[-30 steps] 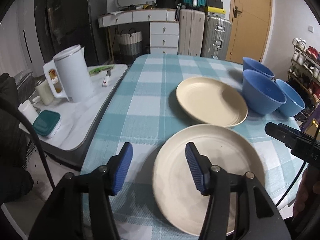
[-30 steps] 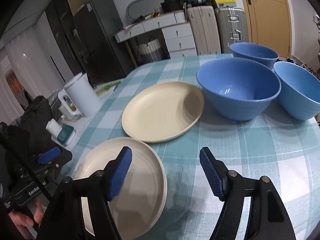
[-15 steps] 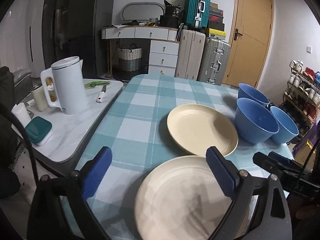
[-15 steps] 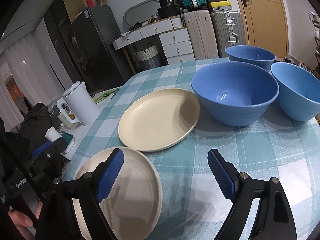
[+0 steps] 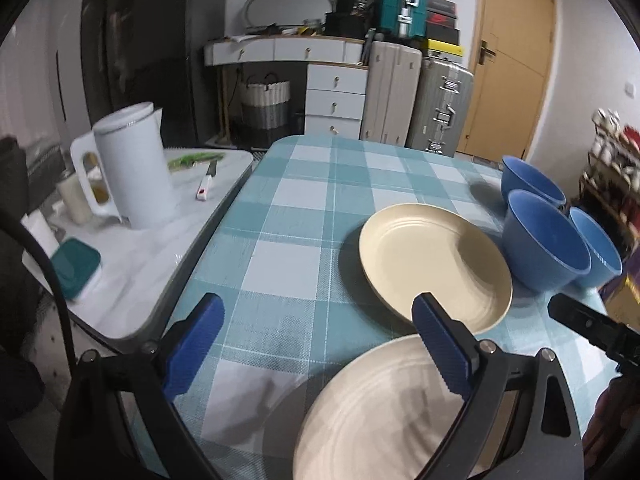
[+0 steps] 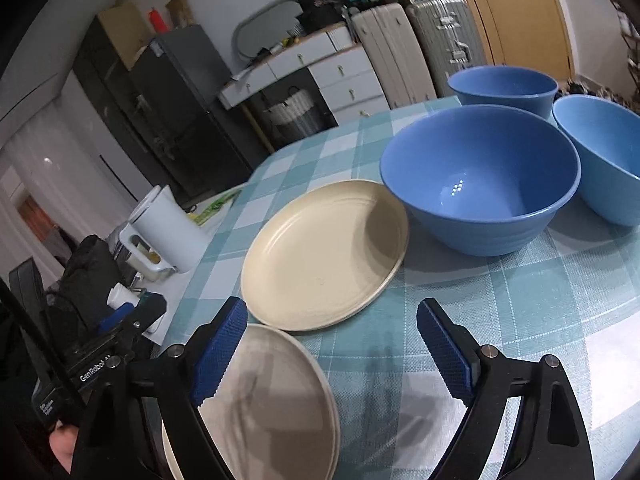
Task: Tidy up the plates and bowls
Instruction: 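Move the left gripper to the rim of the remaining cream plate, then close the left gripper on the remaining cream plate rim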
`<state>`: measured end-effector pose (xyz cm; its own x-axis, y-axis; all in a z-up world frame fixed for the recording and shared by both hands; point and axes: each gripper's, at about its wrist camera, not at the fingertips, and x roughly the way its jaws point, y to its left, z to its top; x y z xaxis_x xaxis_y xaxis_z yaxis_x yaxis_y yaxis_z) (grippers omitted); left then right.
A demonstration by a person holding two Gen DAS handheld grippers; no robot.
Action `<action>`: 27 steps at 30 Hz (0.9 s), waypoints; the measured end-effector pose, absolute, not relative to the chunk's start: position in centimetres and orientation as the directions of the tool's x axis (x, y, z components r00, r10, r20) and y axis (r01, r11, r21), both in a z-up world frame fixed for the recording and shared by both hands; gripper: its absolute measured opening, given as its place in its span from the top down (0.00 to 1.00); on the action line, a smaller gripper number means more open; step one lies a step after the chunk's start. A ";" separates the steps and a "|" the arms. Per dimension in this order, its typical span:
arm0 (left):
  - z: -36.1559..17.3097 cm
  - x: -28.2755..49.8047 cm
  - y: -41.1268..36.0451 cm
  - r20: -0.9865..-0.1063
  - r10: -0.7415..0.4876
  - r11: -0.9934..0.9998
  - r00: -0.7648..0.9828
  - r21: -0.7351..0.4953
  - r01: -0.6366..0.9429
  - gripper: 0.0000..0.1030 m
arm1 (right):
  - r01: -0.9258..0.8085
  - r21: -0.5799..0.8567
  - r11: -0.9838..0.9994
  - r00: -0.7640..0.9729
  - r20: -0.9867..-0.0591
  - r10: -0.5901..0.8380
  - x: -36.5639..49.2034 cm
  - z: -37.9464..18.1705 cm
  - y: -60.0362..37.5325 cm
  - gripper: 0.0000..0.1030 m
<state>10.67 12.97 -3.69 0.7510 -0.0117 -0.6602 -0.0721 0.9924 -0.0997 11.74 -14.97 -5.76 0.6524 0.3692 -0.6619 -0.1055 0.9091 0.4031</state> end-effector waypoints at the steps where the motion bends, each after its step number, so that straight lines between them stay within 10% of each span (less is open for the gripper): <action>1: -3.7 11.0 13.1 -0.668 -0.010 0.992 0.744 -0.102 -0.079 0.07 | -0.085 0.393 0.915 0.649 -0.676 0.351 12.1 -5.8 -14.9 0.14; 19: -7.4 24.1 12.2 -0.863 -0.120 0.990 0.491 -0.143 -0.009 0.11 | -0.080 0.391 0.917 0.634 -0.690 0.350 12.6 -7.1 -15.6 0.14; 27: -8.7 25.7 10.8 -0.895 -0.153 0.987 0.420 -0.158 0.024 0.49 | -0.087 0.385 0.919 0.654 -0.673 0.344 12.4 -6.5 -15.8 0.14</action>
